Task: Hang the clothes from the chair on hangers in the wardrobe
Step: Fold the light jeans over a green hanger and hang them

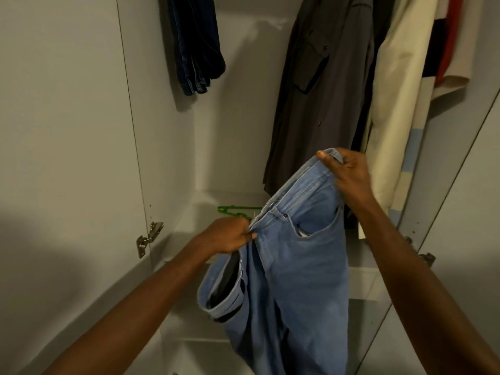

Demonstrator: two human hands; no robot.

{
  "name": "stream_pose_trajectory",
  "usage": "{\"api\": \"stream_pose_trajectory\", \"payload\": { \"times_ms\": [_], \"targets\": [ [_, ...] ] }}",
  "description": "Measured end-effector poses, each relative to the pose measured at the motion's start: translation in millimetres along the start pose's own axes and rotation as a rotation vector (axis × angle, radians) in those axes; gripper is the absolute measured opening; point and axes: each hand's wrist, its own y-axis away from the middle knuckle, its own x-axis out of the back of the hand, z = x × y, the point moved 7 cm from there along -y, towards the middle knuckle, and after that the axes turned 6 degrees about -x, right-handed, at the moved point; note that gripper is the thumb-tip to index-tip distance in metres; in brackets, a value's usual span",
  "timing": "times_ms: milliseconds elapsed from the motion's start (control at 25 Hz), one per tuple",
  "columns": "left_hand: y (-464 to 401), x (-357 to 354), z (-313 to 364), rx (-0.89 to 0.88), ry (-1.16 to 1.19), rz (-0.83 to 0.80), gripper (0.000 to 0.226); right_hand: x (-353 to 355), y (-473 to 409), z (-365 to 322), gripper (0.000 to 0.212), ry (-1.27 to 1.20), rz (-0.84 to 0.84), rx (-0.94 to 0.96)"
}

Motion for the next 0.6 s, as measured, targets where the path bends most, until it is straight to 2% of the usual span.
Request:
{"api": "stream_pose_trajectory", "payload": {
  "times_ms": [80, 200, 280, 400, 480, 600],
  "targets": [
    [-4, 23, -1, 0.051, 0.016, -0.017, 0.030, 14, 6, 9, 0.017, 0.026, 0.047, -0.030],
    [-8, 46, -9, 0.251, 0.448, 0.080, 0.013, 30, 21, 32, 0.013, 0.035, 0.073, -0.079],
    [-4, 54, -8, 0.380, 0.690, 0.138, 0.008, 32, 38, 54, 0.018, 0.043, 0.024, -0.114],
    [-2, 56, -6, 0.496, 0.794, 0.141, 0.012, 18, 71, 72, 0.039, 0.170, -0.034, -0.116],
    [-1, 57, -6, 0.564, 0.828, 0.192, 0.015, -1, 97, 74, 0.044, 0.199, -0.076, -0.045],
    [3, 62, 1, 0.615, 0.916, 0.288, 0.021, -33, 131, 73, 0.028, 0.357, -0.076, 0.178]
  ]
}}
